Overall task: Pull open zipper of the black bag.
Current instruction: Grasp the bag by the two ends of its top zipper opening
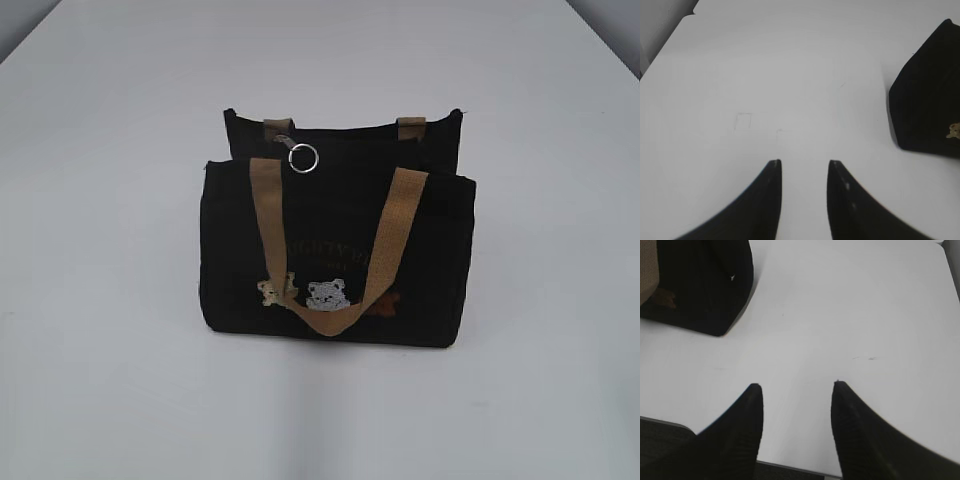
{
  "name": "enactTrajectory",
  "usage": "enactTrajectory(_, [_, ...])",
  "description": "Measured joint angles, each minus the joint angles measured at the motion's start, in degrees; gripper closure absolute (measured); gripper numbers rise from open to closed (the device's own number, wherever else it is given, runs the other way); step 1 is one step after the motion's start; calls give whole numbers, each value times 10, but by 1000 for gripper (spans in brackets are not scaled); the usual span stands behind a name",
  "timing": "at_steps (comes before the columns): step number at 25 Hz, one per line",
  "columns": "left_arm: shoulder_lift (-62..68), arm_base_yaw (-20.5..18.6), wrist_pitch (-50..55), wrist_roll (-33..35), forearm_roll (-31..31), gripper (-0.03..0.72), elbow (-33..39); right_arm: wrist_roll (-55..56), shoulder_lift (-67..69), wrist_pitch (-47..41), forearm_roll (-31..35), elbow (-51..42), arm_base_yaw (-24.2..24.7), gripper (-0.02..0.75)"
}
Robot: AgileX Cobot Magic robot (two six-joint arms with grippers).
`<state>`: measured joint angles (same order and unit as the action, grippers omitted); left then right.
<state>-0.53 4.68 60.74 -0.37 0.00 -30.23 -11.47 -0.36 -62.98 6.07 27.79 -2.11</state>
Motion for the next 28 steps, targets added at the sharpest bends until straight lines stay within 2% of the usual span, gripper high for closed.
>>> enactTrajectory(18, [0, 0, 0, 0, 0, 449, 0, 0, 0, 0, 0, 0, 0, 382])
enactTrajectory(23, [22, 0, -13, 12, -42, 449, -4, 0, 0, 0, 0, 0, 0, 382])
enactTrajectory(25, [67, 1, -69, 82, -116, 449, -8, 0, 0, 0, 0, 0, 0, 382])
enactTrajectory(27, [140, 1, -171, 206, -209, 443, -8, 0, 0, 0, 0, 0, 0, 382])
enactTrajectory(28, [177, 1, -218, 291, -261, 436, -8, 0, 0, 0, 0, 0, 0, 382])
